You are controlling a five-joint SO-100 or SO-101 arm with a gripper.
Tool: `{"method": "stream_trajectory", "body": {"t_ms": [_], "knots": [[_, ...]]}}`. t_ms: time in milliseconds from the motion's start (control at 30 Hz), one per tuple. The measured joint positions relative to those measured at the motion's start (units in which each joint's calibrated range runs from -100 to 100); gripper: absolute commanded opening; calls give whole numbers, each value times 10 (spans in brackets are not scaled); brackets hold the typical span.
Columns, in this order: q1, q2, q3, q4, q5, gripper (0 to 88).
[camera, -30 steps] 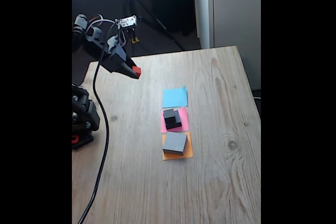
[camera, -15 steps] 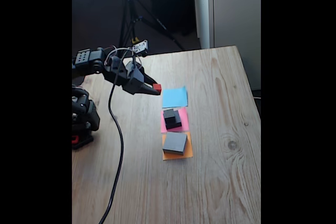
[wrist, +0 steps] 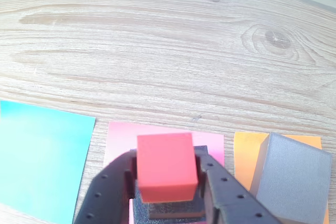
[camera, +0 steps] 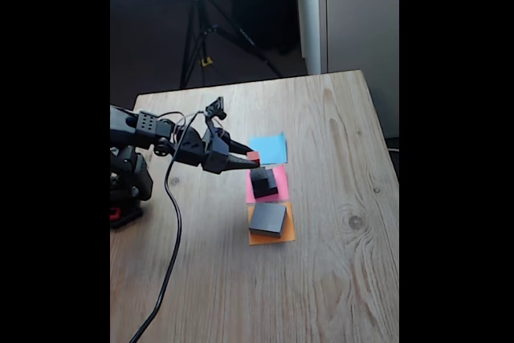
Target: Tower of hanoi
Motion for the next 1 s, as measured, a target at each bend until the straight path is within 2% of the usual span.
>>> {"method": "stream_trajectory", "body": {"t_ms": [433, 1000], "knots": [[0, 78, 40, -135, 0, 18], [17, 83, 56, -158, 0, 15]]}}
